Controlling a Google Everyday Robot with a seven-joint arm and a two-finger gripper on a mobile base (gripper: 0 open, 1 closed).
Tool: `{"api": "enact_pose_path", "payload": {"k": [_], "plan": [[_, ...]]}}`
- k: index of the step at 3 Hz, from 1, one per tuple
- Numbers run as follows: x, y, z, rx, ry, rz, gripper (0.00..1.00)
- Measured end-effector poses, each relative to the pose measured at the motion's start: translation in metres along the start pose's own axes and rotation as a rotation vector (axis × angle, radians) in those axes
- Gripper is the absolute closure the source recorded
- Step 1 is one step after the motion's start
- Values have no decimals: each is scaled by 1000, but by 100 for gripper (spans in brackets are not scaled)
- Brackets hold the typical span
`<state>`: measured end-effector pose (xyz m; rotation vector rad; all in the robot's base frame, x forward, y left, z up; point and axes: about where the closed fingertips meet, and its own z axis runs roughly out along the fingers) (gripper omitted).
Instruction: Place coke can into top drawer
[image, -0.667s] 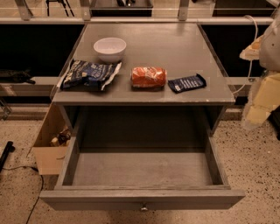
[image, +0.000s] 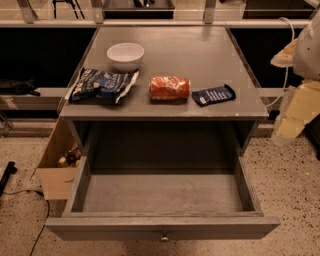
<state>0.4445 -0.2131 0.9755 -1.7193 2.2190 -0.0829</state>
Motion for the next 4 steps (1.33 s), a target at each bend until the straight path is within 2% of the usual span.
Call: {"api": "enact_pose_path", "payload": {"k": [1, 2, 3, 4], "plan": [[-22, -19, 17, -17, -27, 3, 0], [-64, -50, 42, -60, -112, 20, 0], [-102, -100, 77, -138, -309, 159, 0], [-116, -124, 98, -199, -431, 257, 0]]}}
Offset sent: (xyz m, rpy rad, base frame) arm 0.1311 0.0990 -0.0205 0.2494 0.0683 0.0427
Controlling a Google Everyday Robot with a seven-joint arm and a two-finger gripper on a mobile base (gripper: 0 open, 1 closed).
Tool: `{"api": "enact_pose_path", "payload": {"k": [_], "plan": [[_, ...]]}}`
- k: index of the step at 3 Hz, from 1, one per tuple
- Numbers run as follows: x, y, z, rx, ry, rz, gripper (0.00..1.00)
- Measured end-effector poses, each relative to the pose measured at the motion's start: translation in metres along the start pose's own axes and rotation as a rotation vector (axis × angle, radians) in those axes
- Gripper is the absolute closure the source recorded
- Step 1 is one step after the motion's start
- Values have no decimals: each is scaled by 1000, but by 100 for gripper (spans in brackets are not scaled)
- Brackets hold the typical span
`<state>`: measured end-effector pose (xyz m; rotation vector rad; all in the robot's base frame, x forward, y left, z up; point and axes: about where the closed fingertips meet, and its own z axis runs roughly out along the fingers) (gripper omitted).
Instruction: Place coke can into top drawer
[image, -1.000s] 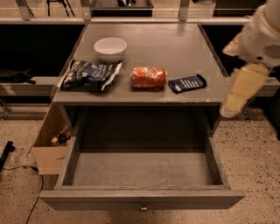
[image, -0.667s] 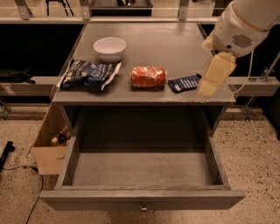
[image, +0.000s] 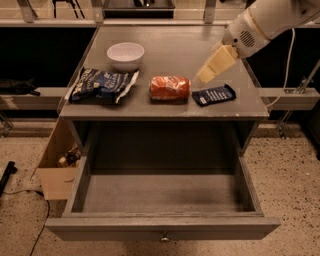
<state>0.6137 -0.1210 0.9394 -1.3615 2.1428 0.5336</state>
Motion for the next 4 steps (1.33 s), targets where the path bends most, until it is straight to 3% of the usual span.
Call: {"api": "enact_pose_path", "payload": {"k": [1, 2, 4], "plan": [[-7, -13, 20, -41, -84, 61, 0], [-36, 0, 73, -67, -85, 26, 0], [-40, -3, 92, -90, -104, 15, 0]]}}
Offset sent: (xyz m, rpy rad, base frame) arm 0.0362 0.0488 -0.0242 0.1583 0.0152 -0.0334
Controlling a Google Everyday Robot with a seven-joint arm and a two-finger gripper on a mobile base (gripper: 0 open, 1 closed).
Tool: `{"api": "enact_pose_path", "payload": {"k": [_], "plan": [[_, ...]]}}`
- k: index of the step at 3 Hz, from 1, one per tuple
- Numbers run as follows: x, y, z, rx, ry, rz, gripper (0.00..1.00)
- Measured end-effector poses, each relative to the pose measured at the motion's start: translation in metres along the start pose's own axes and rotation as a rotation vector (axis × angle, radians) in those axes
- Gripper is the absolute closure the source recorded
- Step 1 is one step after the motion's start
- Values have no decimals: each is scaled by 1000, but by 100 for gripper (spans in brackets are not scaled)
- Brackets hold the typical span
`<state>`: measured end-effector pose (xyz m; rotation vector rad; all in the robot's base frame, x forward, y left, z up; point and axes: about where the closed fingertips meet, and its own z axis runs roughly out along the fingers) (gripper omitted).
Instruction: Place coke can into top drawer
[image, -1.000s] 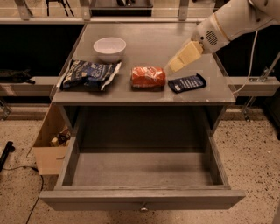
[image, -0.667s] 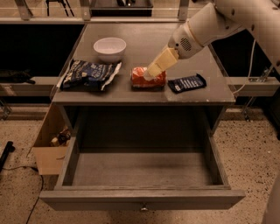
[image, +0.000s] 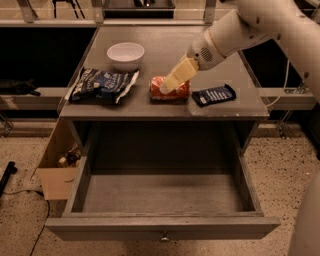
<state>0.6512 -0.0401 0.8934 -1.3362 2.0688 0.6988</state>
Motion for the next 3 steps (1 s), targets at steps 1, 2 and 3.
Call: {"api": "enact_pose_path", "payload": {"k": [1, 2, 3], "plan": [[2, -22, 41, -19, -24, -22, 0], [2, -22, 41, -19, -24, -22, 0], [2, -22, 41, -19, -24, -22, 18]]}}
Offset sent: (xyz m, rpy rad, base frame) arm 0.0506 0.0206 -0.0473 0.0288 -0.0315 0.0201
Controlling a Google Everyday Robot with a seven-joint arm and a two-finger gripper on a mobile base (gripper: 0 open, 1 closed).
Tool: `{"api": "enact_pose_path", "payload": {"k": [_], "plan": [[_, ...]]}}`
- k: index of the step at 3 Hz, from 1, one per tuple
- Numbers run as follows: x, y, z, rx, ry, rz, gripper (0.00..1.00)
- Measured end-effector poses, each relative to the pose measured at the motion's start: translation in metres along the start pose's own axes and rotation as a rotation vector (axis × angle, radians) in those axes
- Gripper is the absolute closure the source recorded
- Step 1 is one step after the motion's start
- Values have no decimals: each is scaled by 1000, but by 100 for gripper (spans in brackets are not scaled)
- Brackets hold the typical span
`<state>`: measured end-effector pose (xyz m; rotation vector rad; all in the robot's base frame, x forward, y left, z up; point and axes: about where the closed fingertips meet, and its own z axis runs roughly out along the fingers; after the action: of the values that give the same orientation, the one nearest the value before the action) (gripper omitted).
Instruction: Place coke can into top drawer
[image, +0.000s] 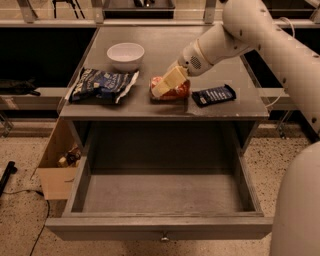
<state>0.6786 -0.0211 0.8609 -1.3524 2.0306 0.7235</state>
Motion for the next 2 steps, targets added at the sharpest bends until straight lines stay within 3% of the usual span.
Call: {"api": "enact_pose_path", "payload": {"k": [2], "plan": [[0, 0, 0, 0, 0, 0, 65]]}}
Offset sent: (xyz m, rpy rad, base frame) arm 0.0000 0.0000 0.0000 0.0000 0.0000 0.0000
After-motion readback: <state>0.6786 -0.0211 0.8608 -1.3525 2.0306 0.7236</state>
